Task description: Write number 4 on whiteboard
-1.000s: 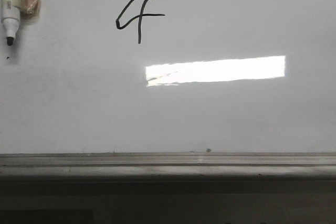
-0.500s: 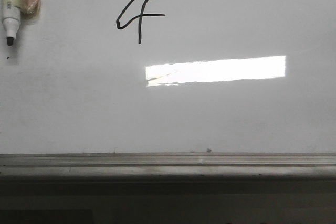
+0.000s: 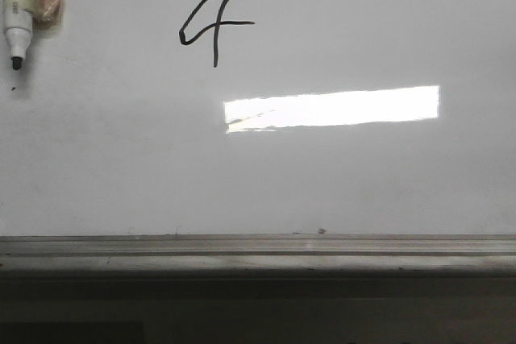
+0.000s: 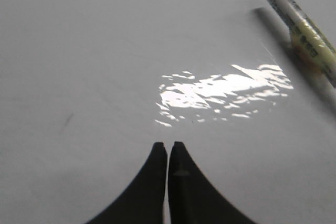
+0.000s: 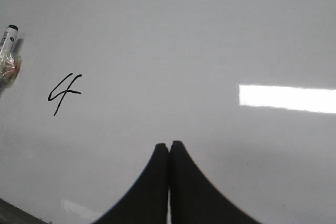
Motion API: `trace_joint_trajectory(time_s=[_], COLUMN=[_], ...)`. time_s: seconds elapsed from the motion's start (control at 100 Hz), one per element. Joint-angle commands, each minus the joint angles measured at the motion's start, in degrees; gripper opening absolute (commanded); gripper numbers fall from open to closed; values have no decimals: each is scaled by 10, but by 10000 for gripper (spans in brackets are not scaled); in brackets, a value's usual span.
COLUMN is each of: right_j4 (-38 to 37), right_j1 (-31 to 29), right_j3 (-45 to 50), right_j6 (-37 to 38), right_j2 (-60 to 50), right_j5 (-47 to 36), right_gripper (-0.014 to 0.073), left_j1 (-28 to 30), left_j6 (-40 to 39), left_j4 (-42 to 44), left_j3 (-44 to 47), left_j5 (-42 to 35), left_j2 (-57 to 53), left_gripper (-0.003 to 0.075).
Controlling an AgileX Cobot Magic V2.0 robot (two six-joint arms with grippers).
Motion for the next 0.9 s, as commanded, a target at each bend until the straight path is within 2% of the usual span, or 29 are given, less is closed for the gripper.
trace_joint_trajectory(time_s=[0.0, 0.14, 0.89], right_j4=[12, 12, 12], right_j1=[-2, -2, -2], right_j3=[-13, -13, -13], right_j6=[-3, -3, -3], right_j2=[7, 7, 7], right_j5=[-32, -32, -32], right_gripper=[-64, -64, -64], left_j1=[18, 40, 40], left_j6=[-15, -15, -15], left_j4=[5, 4, -6], left_j3=[15, 17, 15], left_j5=[-25, -27, -23], left_j2=[-24, -25, -25], left_gripper=[-20, -20, -20])
